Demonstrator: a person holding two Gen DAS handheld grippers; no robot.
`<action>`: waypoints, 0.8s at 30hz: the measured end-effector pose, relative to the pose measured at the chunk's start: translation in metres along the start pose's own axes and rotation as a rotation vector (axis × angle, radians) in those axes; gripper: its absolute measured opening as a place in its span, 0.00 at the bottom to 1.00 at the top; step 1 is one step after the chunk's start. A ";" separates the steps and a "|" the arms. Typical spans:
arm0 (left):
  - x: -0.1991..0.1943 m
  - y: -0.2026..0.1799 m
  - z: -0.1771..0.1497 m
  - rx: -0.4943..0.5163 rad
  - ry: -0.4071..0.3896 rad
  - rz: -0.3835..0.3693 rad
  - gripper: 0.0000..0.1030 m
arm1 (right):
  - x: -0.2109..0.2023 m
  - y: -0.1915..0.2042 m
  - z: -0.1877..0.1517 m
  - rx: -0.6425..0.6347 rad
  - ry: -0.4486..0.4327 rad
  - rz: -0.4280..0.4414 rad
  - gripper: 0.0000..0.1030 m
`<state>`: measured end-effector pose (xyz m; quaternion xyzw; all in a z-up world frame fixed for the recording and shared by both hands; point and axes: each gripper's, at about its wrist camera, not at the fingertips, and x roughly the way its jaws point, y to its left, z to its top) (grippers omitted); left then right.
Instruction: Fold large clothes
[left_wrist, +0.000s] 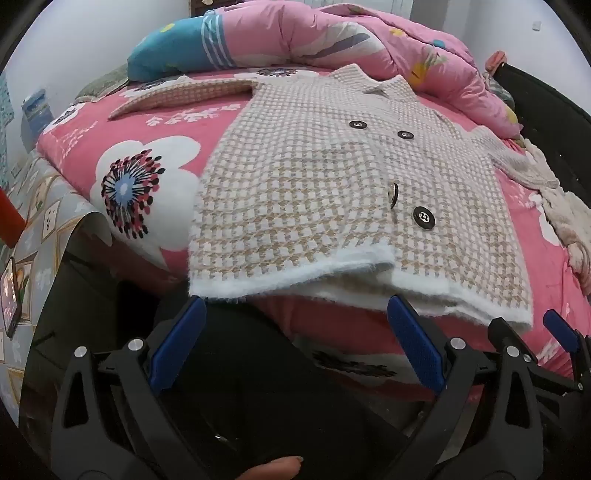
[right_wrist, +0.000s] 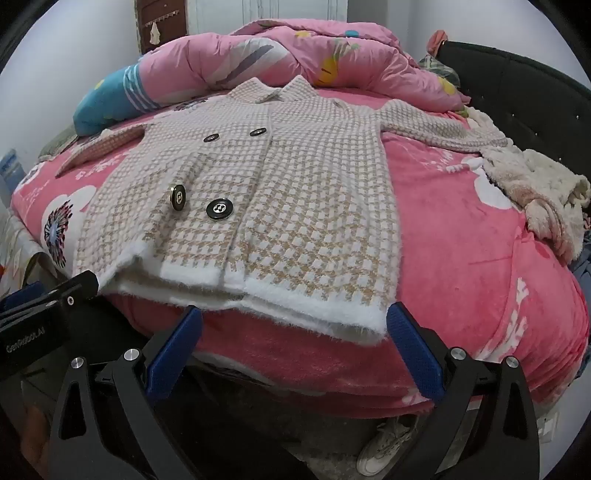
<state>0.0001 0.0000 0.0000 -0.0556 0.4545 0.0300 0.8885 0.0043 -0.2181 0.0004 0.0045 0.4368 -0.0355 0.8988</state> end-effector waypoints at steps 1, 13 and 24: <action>0.000 0.000 0.000 0.000 -0.003 -0.006 0.92 | 0.000 0.000 0.000 -0.004 -0.002 -0.005 0.94; 0.000 0.001 0.000 0.000 -0.003 -0.003 0.92 | 0.002 -0.001 0.001 0.006 0.005 0.002 0.94; -0.003 -0.004 0.004 0.017 -0.003 0.001 0.92 | 0.000 -0.003 0.000 0.008 0.009 0.006 0.94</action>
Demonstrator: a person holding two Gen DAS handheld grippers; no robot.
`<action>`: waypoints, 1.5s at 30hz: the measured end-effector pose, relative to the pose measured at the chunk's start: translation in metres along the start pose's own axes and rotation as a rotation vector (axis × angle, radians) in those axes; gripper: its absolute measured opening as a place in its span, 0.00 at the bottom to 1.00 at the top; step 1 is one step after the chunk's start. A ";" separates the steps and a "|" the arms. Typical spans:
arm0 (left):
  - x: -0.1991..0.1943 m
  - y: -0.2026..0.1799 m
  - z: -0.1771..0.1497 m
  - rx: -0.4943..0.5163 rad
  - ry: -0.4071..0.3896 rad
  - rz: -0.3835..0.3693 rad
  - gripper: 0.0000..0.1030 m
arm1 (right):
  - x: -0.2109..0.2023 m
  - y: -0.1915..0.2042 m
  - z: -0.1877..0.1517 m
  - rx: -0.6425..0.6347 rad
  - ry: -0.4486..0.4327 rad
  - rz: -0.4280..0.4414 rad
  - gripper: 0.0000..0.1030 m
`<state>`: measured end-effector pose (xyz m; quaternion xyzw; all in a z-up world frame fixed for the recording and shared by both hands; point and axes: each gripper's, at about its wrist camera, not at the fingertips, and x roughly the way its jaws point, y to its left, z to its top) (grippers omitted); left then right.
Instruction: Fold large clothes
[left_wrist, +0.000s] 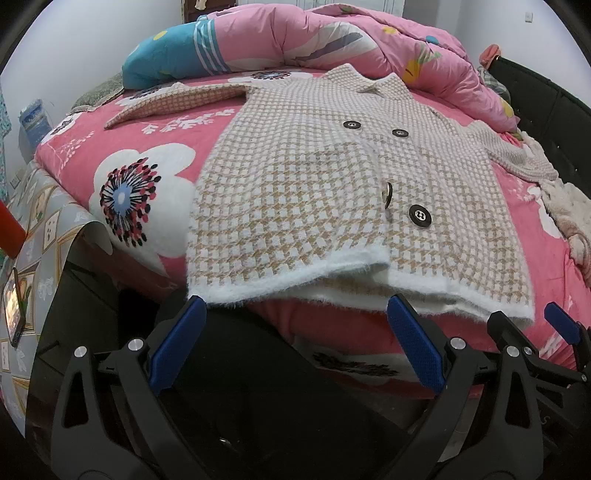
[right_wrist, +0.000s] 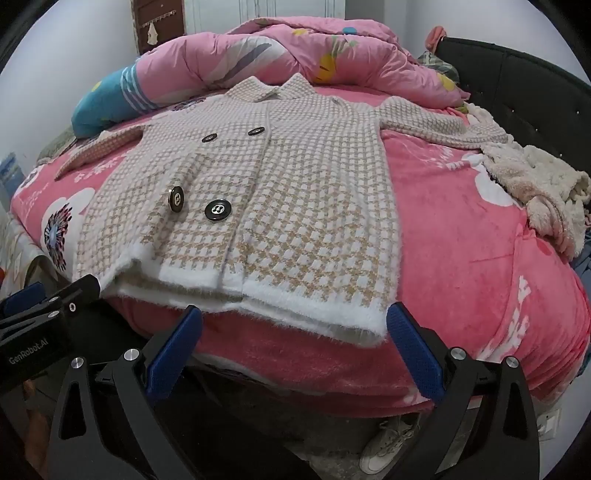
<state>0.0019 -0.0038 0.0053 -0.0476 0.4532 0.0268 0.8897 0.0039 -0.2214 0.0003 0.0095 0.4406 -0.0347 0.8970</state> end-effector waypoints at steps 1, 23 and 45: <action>0.000 0.000 0.000 0.000 0.000 0.001 0.92 | 0.003 0.004 0.001 -0.001 0.000 0.000 0.94; -0.001 0.000 0.000 0.010 -0.008 0.008 0.92 | 0.002 0.003 0.002 0.001 -0.002 0.000 0.94; -0.003 0.001 0.001 0.013 -0.014 0.010 0.92 | -0.001 0.001 0.003 0.003 -0.004 0.001 0.94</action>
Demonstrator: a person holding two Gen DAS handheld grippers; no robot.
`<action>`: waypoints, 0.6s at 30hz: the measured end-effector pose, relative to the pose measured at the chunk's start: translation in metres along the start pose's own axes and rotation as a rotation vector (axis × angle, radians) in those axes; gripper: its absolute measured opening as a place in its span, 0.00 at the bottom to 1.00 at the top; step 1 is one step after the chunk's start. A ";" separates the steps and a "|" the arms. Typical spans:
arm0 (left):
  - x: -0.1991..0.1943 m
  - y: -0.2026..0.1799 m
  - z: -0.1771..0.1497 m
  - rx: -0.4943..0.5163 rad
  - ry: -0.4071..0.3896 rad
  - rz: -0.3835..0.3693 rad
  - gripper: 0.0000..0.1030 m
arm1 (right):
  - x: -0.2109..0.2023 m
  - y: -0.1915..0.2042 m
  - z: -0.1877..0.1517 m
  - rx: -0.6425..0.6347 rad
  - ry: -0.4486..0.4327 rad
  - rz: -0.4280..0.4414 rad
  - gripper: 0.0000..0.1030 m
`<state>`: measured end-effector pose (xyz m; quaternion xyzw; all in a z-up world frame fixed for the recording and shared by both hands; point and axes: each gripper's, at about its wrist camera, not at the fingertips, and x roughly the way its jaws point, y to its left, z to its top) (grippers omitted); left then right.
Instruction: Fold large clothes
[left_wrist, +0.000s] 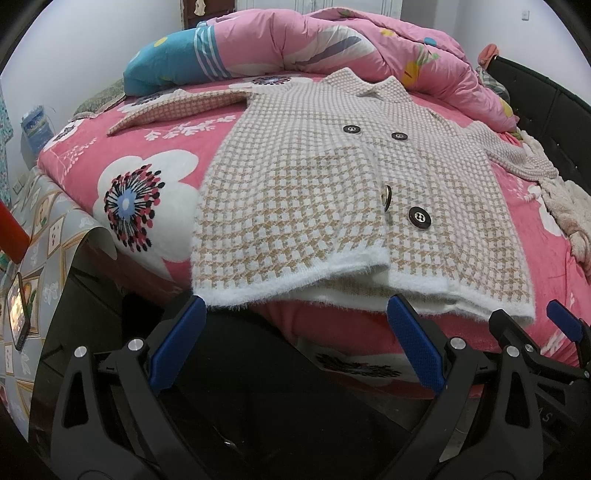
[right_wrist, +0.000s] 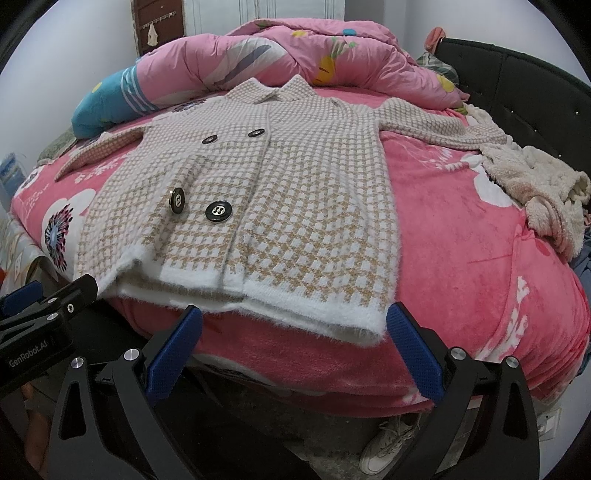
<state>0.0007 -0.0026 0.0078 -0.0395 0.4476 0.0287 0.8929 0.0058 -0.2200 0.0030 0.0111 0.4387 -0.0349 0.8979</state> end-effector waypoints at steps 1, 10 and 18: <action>0.000 0.000 0.000 0.001 -0.001 0.001 0.92 | 0.000 0.000 -0.001 0.001 -0.001 0.000 0.94; -0.001 -0.001 0.001 0.002 -0.003 0.001 0.92 | -0.001 0.000 0.000 0.001 -0.005 -0.002 0.94; -0.006 0.001 0.005 0.003 -0.009 0.002 0.92 | -0.004 0.001 0.001 -0.002 -0.014 -0.002 0.94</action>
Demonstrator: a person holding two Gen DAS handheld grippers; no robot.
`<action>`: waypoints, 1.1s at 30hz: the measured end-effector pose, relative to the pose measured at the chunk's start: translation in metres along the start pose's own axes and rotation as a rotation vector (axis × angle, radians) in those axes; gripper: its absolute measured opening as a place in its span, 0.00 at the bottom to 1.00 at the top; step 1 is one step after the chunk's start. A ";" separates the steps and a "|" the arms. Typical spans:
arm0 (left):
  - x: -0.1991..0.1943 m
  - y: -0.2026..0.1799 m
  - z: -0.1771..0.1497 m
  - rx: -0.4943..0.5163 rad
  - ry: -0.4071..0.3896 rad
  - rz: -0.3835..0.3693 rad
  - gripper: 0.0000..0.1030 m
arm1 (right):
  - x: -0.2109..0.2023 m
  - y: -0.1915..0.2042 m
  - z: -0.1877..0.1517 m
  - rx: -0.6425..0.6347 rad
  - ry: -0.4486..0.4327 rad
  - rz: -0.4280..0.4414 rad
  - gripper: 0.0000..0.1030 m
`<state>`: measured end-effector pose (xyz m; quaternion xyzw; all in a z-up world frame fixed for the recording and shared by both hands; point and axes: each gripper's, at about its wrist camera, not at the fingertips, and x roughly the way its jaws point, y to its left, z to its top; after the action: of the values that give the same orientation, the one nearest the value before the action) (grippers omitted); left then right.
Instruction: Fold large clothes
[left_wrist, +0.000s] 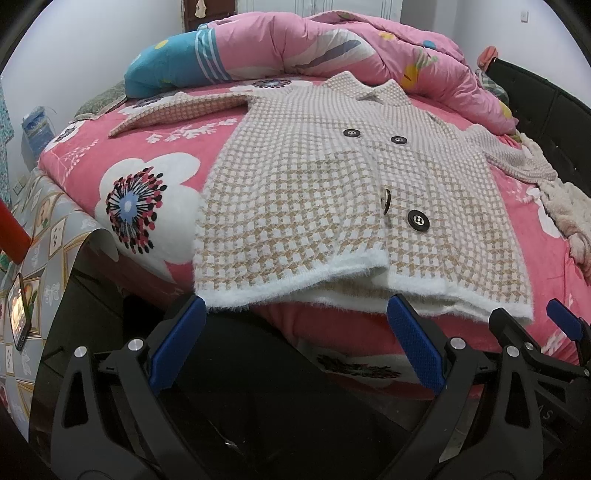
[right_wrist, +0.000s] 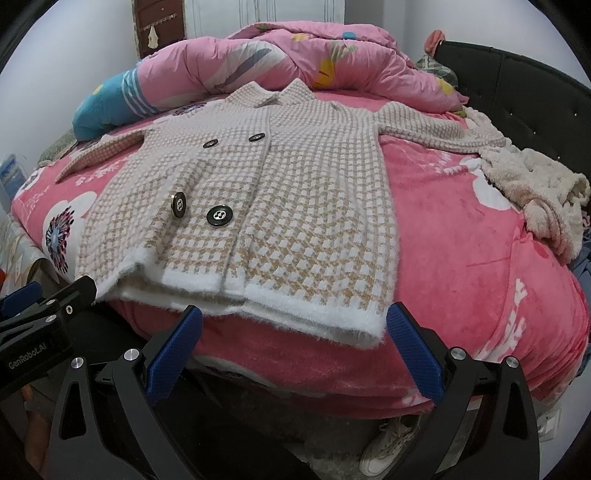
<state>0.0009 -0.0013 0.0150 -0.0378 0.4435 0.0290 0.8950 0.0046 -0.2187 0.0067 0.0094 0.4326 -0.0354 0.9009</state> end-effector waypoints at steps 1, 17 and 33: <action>0.000 0.000 0.000 0.000 0.000 0.000 0.92 | 0.000 0.000 0.000 0.001 0.001 0.000 0.94; -0.002 0.001 0.000 0.002 -0.009 -0.002 0.92 | -0.001 0.001 0.000 -0.005 -0.004 -0.001 0.94; -0.003 -0.001 -0.004 0.004 -0.028 -0.002 0.92 | -0.002 0.002 0.002 -0.007 -0.013 0.002 0.94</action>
<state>-0.0041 -0.0024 0.0150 -0.0359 0.4309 0.0276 0.9012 0.0050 -0.2167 0.0091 0.0062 0.4270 -0.0332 0.9036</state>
